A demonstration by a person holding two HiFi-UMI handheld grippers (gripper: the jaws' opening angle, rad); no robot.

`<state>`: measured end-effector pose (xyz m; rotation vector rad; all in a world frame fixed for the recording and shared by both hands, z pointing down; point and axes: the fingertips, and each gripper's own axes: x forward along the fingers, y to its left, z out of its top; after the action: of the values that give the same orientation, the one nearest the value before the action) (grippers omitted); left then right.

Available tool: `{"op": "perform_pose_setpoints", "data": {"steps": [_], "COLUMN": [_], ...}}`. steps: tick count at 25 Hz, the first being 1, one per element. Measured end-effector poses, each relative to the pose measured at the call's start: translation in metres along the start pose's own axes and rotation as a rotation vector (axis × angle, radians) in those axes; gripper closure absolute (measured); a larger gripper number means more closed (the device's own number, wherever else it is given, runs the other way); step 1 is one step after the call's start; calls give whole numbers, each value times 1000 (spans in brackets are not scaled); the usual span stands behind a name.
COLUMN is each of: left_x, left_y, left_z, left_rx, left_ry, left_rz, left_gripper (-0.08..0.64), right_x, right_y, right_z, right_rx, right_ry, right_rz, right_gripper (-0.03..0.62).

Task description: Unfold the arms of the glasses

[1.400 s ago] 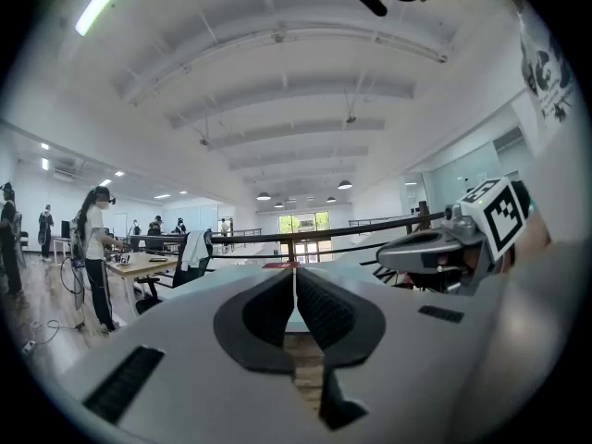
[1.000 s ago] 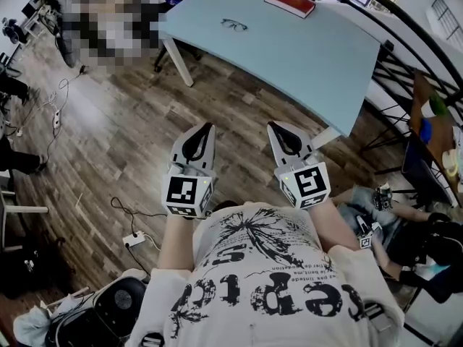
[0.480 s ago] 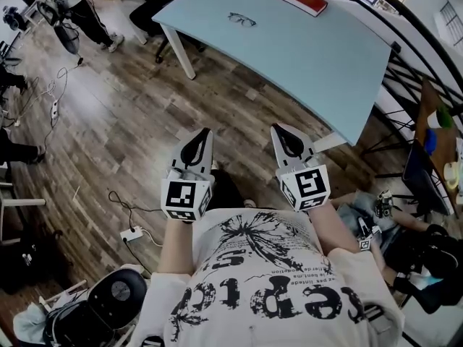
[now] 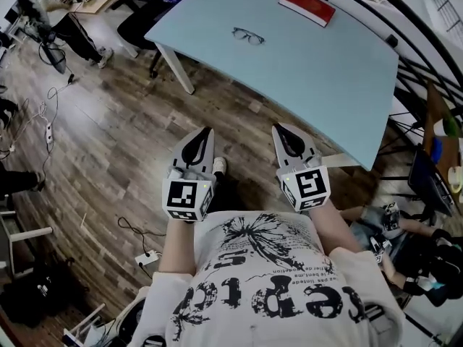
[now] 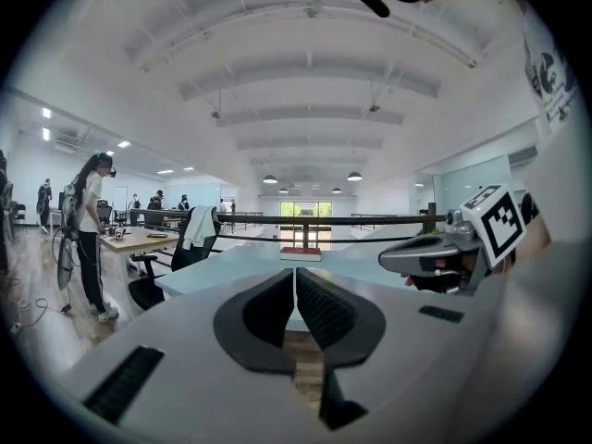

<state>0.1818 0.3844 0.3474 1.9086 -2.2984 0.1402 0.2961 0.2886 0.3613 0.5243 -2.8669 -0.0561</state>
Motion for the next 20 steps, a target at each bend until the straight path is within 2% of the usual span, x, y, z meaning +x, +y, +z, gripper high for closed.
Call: {"op": "perform_pose_setpoints", "data": {"steps": [6, 10, 14, 20], "left_x": [81, 130, 168, 226], "left_y": [108, 159, 196, 209], "left_z": [29, 48, 57, 47], "left_rx": [23, 51, 48, 28], "left_ry": [3, 3, 10, 60], "left_rz": [-92, -158, -214, -274], "left_gripper": [535, 535, 535, 535], "right_x": [118, 174, 211, 254], "right_y": [-16, -39, -58, -90], "right_z": [32, 49, 53, 39], "right_rx": [13, 31, 56, 63], "right_ry": [24, 32, 60, 130], "right_rz": [-95, -187, -267, -297], "right_gripper": [583, 582, 583, 583]}}
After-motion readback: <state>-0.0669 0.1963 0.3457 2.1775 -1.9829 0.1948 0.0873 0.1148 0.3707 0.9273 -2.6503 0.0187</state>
